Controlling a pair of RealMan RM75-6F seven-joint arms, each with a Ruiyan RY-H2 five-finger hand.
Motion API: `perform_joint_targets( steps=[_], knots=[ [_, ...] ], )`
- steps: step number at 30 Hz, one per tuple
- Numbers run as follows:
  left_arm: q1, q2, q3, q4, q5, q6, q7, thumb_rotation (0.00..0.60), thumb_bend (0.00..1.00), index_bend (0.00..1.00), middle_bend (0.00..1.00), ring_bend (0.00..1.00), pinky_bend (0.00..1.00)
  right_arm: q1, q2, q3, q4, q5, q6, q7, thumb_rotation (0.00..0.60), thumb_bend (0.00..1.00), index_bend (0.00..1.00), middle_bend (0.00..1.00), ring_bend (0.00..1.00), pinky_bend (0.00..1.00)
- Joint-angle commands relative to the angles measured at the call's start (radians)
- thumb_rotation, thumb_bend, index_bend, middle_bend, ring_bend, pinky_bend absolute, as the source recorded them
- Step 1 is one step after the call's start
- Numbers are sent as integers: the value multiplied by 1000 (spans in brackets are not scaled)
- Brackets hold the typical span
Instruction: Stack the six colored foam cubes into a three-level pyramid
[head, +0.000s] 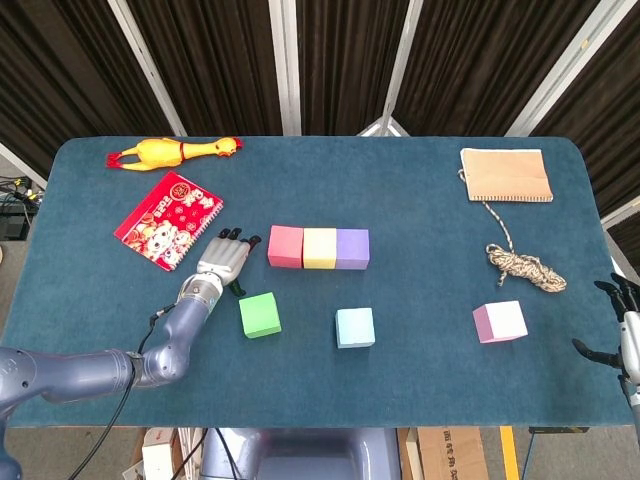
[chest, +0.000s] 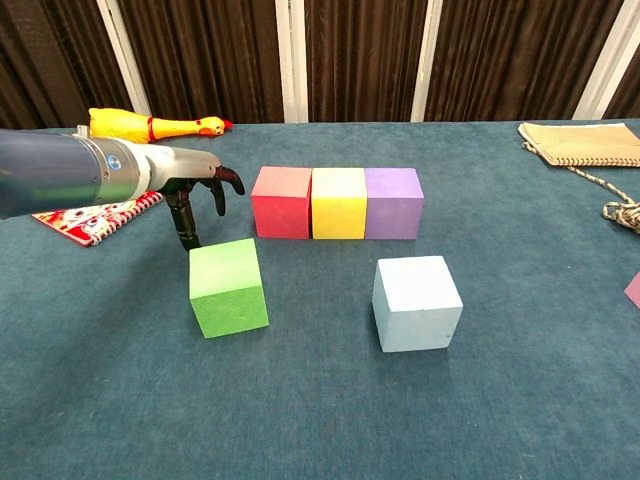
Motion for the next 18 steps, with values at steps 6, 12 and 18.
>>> perform_joint_targets(
  steps=[6, 12, 18],
  knots=[
    [-1, -2, 5, 3, 5, 8, -6, 600, 143, 143, 227, 0, 0, 0, 1, -2, 0, -3, 0, 3, 600, 180, 182, 99, 75, 19],
    [-1, 3, 9, -4, 5, 15, -5, 600, 142, 186, 230, 0, 0, -1, 1, 0, 0, -3, 3, 5, 600, 180, 182, 99, 76, 19],
    [-3, 11, 13, -20, 10, 23, -1, 600, 142, 201, 231, 0, 0, 1, -1, 1, 1, 1, -1, 3, 600, 180, 182, 99, 76, 19]
  ],
)
